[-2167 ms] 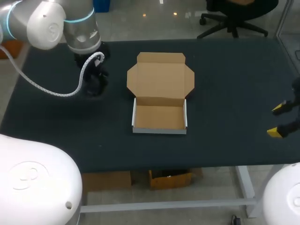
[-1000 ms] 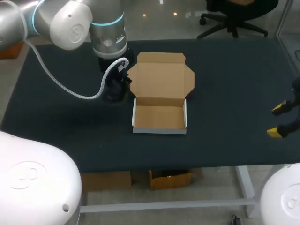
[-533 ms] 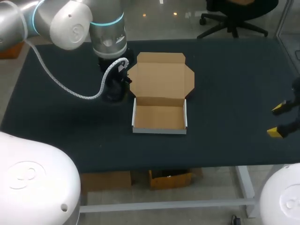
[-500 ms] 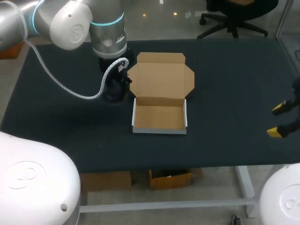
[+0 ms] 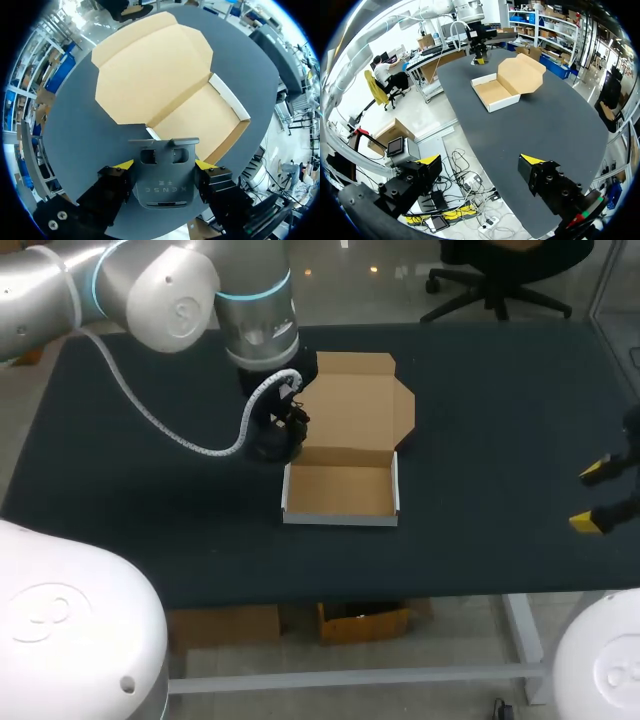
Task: Assemble the packaging by folding the flat box into shape, placing the metal phone stand inside, and closing the box properly
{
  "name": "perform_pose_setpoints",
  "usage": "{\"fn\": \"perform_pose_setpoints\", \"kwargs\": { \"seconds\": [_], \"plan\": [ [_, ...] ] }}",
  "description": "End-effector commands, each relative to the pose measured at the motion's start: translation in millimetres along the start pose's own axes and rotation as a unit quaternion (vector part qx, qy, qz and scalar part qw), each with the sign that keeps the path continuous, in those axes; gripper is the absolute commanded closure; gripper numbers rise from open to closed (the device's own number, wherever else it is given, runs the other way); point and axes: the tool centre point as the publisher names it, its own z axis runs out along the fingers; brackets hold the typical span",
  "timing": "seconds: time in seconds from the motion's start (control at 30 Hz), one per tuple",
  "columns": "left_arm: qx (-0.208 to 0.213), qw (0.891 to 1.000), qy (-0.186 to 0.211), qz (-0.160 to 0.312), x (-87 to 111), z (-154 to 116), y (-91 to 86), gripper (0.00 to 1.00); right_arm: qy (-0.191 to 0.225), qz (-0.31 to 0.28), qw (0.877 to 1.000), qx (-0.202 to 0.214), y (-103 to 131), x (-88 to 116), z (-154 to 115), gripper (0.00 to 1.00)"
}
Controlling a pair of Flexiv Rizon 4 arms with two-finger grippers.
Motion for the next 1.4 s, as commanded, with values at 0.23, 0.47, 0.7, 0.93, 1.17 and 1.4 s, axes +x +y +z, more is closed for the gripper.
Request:
{"fn": "perform_pose_setpoints", "kwargs": {
  "seconds": [0.23,0.47,0.7,0.93,1.17,1.4],
  "plan": [
    [0.018,1.0,0.012,0.017,26.6,21.7,-21.4,1.0,0.001,0.0,1.0,-0.001,-0.5,0.3,-1.0,0.0],
    [0.02,0.999,0.022,0.041,47.0,36.7,-34.0,1.0,0.001,0.0,1.0,-0.001,-0.5,0.3,-1.0,0.0],
    [0.011,0.998,0.014,0.056,59.1,54.6,-49.9,1.0,0.001,0.0,1.0,-0.001,-0.5,0.3,-1.0,0.0],
    [0.015,0.998,0.019,0.065,69.1,63.7,-57.1,1.0,0.001,0.0,1.0,-0.001,-0.5,0.3,-1.0,0.0],
    [0.015,0.997,0.013,0.073,80.0,74.3,-64.0,1.0,0.001,0.0,1.0,-0.001,-0.5,0.3,-1.0,0.0],
    [0.021,0.997,0.01,0.072,84.6,85.7,-63.6,1.0,0.001,0.0,1.0,-0.001,-0.5,0.3,-1.0,0.0]
  ]
}}
